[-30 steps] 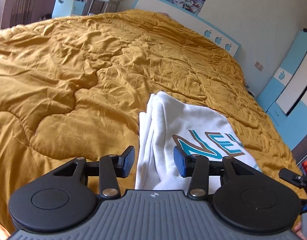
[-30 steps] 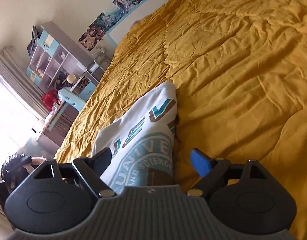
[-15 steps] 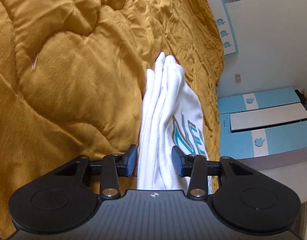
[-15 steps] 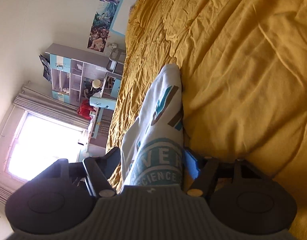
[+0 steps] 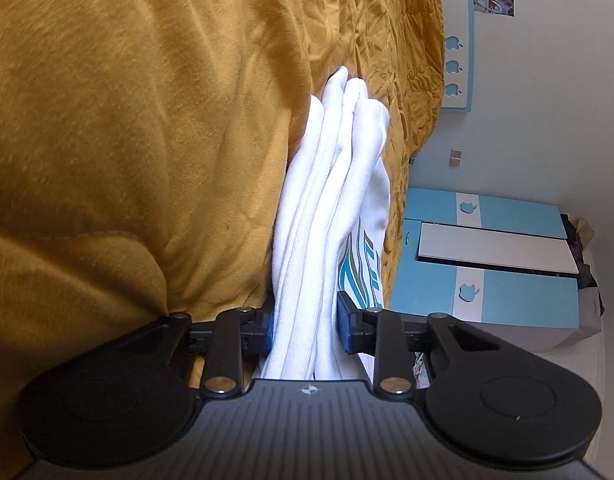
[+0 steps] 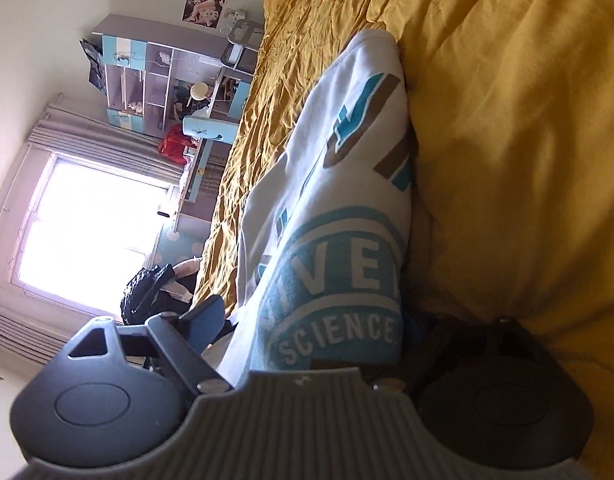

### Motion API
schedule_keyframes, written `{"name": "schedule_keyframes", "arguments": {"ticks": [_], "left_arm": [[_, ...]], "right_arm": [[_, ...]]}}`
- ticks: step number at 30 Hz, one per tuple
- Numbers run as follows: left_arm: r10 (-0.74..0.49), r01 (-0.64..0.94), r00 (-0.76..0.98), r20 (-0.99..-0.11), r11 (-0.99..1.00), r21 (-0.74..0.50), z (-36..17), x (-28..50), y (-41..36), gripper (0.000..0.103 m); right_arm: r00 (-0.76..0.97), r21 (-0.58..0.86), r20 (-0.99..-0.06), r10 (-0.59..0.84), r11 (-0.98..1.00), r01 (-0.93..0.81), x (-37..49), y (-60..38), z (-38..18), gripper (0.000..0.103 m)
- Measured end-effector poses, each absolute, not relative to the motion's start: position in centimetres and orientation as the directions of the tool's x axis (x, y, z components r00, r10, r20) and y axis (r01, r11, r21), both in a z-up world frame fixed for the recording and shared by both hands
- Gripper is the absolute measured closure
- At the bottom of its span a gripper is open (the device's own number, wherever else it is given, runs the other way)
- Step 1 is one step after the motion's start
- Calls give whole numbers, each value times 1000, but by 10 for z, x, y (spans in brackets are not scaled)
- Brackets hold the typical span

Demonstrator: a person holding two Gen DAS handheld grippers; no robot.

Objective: Fold small clothes
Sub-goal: 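Grasp the t-shirt edge with the left gripper while the right gripper grasps the other edge, then lift the t-shirt with both grippers and fold it in half lengthwise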

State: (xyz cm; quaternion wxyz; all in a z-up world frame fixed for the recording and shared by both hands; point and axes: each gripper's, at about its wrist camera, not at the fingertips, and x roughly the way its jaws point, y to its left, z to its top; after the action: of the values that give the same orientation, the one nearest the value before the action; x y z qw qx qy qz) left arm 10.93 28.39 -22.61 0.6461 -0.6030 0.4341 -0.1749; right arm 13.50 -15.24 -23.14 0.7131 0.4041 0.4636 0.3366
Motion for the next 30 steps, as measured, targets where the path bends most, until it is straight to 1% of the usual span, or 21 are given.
{"name": "schedule_keyframes", "arguments": {"ticks": [1,2,4,8,11,13,15,16,18,21,24,27,30], "left_arm": [[-738,-288,579,-347,212,-934,-222,107,283,77],[-726,-278,590,-352,227,-933,-219,105,280,78],[-693,-254,602,-397,305,-918,-208,103,274,79],[-600,-195,644,-475,471,-860,-183,92,262,80],[-499,-127,695,-518,625,-771,-158,80,245,81],[-411,-83,735,-539,735,-673,-143,71,230,81],[-311,-40,778,-546,843,-537,-130,58,208,81],[-265,-27,792,-551,885,-465,-126,52,198,81],[-209,-25,801,-561,925,-380,-121,48,184,81],[-183,-29,816,-548,934,-355,-119,42,178,81],[-175,-22,825,-537,940,-340,-115,40,176,81],[-146,-3,838,-526,962,-273,-109,41,166,81],[-136,-2,845,-517,966,-258,-102,40,161,81]], "right_arm": [[361,873,-416,834,478,-99,133,-152,-231,48],[388,854,-445,807,513,-88,130,-150,-231,51],[434,833,-440,786,538,-130,123,-147,-227,57],[495,758,-479,725,626,-182,112,-135,-214,61],[530,695,-501,684,683,-225,106,-127,-203,64],[563,629,-504,654,725,-280,98,-125,-197,67],[599,548,-511,616,771,-326,92,-115,-189,68],[616,510,-512,599,789,-343,88,-111,-186,69],[638,444,-517,571,816,-370,84,-106,-182,69],[666,388,-508,546,836,-389,82,-101,-179,70],[685,366,-489,540,840,-401,81,-102,-178,71],[694,338,-471,545,838,-428,78,-103,-177,72],[698,330,-460,549,835,-440,79,-104,-173,72]]}}
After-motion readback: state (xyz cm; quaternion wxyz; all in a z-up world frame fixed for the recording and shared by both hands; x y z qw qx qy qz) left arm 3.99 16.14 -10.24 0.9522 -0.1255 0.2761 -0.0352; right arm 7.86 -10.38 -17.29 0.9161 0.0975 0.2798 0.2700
